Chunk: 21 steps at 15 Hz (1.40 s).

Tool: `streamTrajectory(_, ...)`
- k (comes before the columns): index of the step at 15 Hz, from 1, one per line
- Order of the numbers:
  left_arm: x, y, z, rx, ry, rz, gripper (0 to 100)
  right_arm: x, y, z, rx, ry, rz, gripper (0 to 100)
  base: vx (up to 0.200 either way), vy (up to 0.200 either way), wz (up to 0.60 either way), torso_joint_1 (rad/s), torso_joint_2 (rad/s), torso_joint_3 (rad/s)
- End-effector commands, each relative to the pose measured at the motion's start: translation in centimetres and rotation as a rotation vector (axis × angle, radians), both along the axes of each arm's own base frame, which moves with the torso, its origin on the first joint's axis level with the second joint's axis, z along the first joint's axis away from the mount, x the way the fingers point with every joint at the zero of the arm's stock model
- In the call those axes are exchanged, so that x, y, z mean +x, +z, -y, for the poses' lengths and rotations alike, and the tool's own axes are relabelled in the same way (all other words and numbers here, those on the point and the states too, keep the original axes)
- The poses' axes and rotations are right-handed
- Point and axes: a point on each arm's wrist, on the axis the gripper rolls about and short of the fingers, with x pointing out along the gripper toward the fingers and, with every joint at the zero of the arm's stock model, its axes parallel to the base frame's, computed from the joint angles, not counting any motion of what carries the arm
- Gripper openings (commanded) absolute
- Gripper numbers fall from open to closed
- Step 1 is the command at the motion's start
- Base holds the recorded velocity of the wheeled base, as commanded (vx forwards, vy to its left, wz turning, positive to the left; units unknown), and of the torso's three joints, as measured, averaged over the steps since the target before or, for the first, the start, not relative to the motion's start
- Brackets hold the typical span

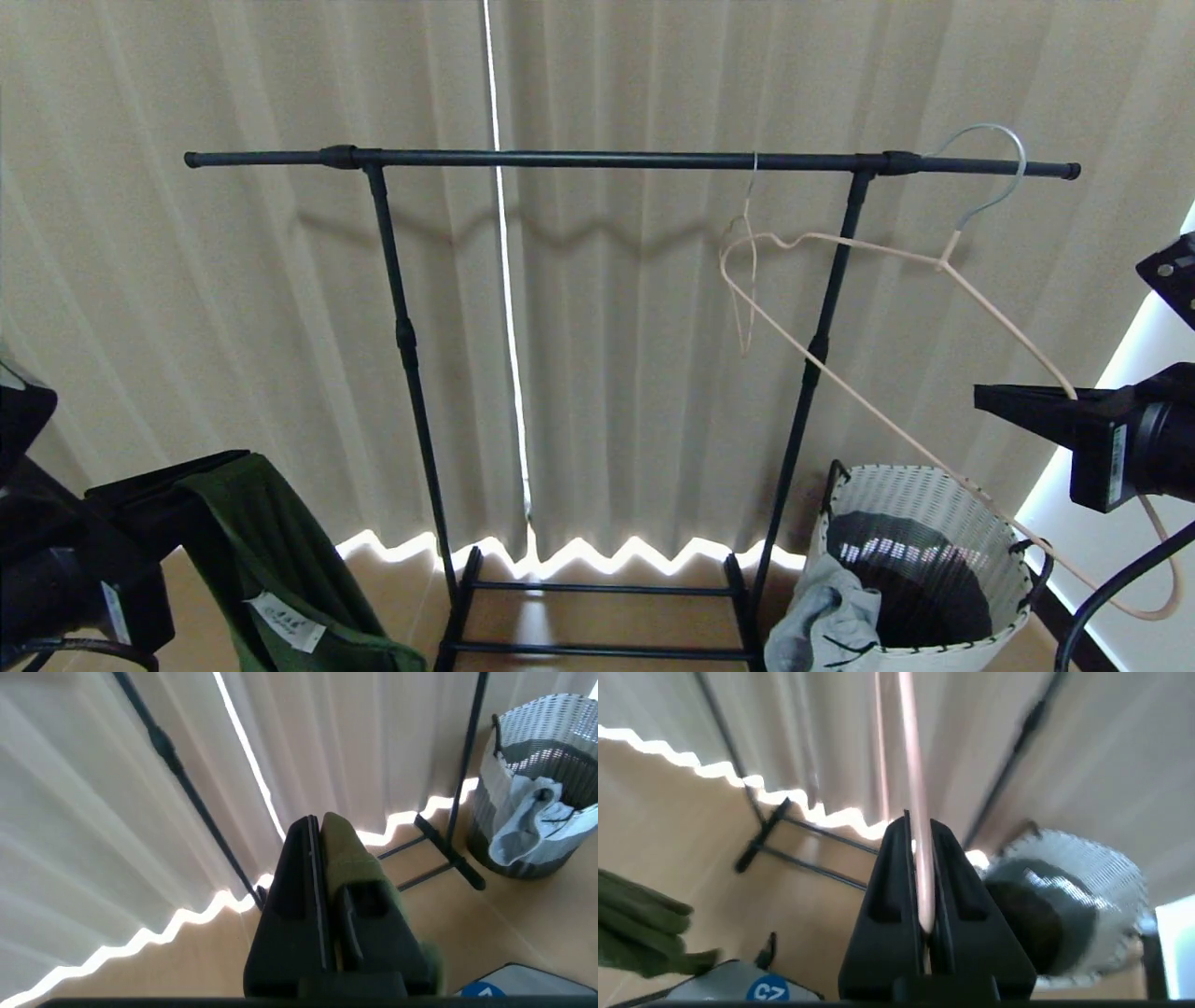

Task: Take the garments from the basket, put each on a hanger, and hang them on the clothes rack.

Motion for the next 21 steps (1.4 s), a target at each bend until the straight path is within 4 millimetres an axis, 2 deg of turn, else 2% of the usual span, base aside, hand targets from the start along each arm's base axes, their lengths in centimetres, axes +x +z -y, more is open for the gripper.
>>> streamTrajectory(1, 0.1, 0.0, 0.1, 0.002, -0.002, -0.005, 0, -0.1, 0.2, -0.4, 0.008, 0.025, 0.017, 0, 0.0, 0.0, 0.0, 0.0, 0.0, 0.0)
streamTrajectory(4, 1.1, 0.0, 0.5, 0.024, -0.004, -0.021, 0, 0.5, 0.6, -1.0, 0.035, 0.058, 0.084, 0, 0.0, 0.0, 0.0, 0.0, 0.0, 0.0)
streamTrajectory(6, 3.1, 1.1, 1.3, 0.031, 0.015, -0.023, 0, 0.6, 0.8, -1.8, 0.054, 0.131, 0.091, 0, 0.0, 0.0, 0.0, 0.0, 0.0, 0.0)
streamTrajectory(7, 3.4, 1.3, 1.4, 0.032, 0.026, -0.024, 0, 0.6, 0.7, -1.9, 0.054, 0.138, 0.089, 0, 0.0, 0.0, 0.0, 0.0, 0.0, 0.0)
streamTrajectory(8, 4.9, 1.7, 2.0, 0.042, 0.078, -0.03, 0, 0.5, 0.6, -2.2, 0.056, 0.156, 0.087, 0, 0.0, 0.0, 0.0, 0.0, 0.0, 0.0)
streamTrajectory(12, 7.8, 2.6, 4.1, -0.009, 0.131, -0.053, 0, 1.2, -0.7, -3.7, 0.043, 0.208, 0.027, 0, 0.0, 0.0, 0.0, 0.0, 0.0, 0.0)
streamTrajectory(17, 10.3, 1.6, 5.5, -0.041, 0.166, -0.089, 0, 0.3, -1.9, -4.4, 0.077, 0.329, -0.007, 0, 0.0, 0.0, 0.0, 0.0, 0.0, 0.0)
streamTrajectory(21, 11.9, 1.6, 6.7, -0.048, 0.205, -0.074, 0, -1.0, -3.5, -6.0, 0.073, 0.481, -0.078, 0, 0.0, 0.0, 0.0, 0.0, 0.0, 0.0)
